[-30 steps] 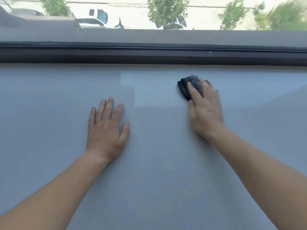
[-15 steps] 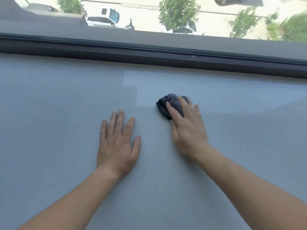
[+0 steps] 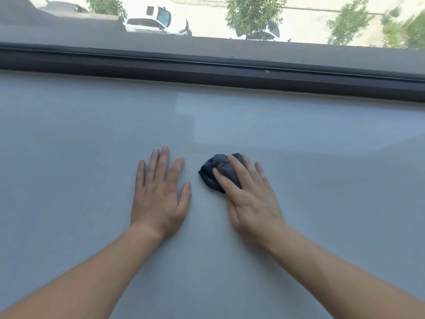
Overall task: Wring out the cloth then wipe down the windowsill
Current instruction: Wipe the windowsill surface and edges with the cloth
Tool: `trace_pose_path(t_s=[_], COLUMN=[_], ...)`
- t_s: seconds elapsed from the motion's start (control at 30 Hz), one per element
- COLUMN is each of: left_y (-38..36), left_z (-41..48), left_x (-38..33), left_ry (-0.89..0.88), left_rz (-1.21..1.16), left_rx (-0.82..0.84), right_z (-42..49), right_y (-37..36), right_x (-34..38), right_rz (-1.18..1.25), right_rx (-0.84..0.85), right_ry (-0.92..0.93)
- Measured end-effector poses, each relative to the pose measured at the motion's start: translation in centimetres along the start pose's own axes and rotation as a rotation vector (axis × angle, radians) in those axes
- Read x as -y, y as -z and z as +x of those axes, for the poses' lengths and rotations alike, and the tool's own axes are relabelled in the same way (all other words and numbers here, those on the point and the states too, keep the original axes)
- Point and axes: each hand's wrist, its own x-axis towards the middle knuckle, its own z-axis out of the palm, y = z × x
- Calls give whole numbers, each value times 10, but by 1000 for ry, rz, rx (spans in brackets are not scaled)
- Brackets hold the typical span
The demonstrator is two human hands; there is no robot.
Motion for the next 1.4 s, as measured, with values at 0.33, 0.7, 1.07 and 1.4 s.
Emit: trace_pose_path(t_s=[0.33,0.7,1.07,1.4], left_y=[0,-2,1,6], left_z=[-1,-2,-6,-140], left_x=[-1,2,7,29], left_ry=[16,1,-24,-131], left_rz=[-11,-33,-299,-166], left_rx=[9,1,-82,-54], right_z=[14,7,-85,-137], right_y=[10,19,-5,-24], right_x=[-16,-40,30,96], right_rz=[45,31,-26,17], right_rx=[-128,-116,31,-5], right_ry=[-324,-435,38,-37])
